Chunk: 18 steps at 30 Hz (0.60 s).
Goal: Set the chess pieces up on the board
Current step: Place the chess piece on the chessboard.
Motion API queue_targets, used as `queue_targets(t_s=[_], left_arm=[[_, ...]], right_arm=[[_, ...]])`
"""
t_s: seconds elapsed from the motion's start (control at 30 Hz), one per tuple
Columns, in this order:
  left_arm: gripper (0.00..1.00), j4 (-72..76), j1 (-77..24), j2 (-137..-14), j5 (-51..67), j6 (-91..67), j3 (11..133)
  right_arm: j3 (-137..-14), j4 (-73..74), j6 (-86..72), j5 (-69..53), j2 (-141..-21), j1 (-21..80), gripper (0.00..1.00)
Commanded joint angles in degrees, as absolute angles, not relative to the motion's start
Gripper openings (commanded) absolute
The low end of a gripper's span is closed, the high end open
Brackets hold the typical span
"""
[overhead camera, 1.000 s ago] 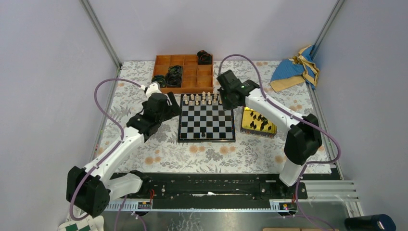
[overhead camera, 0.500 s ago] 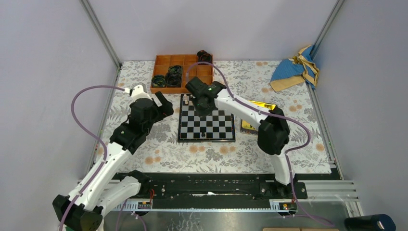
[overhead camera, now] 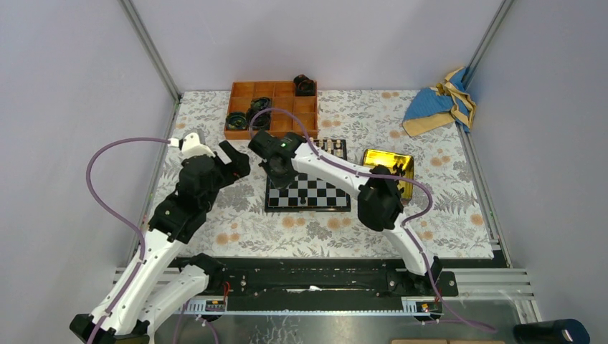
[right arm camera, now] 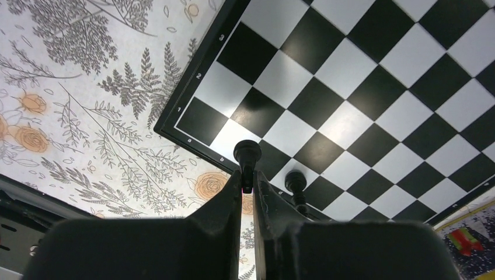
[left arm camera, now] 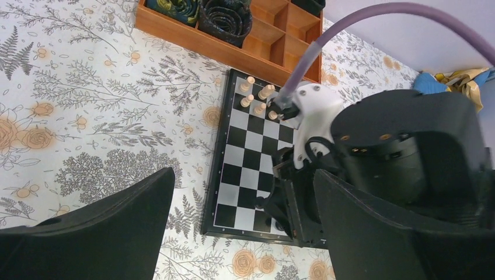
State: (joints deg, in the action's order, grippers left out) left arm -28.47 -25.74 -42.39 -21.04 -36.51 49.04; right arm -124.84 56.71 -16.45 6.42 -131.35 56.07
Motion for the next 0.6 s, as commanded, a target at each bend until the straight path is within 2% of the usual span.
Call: queue_targets(t_s=[0.0, 0.57], left_arm=[[0.97, -30.3, -26.0, -41.2, -22.0, -36.0, 50.7], [0.97, -30.3, -26.0, -40.8, -20.9, -36.8, 50.0]], right_arm=[[-127.1, 59.7, -17.3, 5.4, -132.9, 57.8, 0.00], [-124.0, 59.6, -17.4, 5.1, -134.8, 58.6, 0.00]])
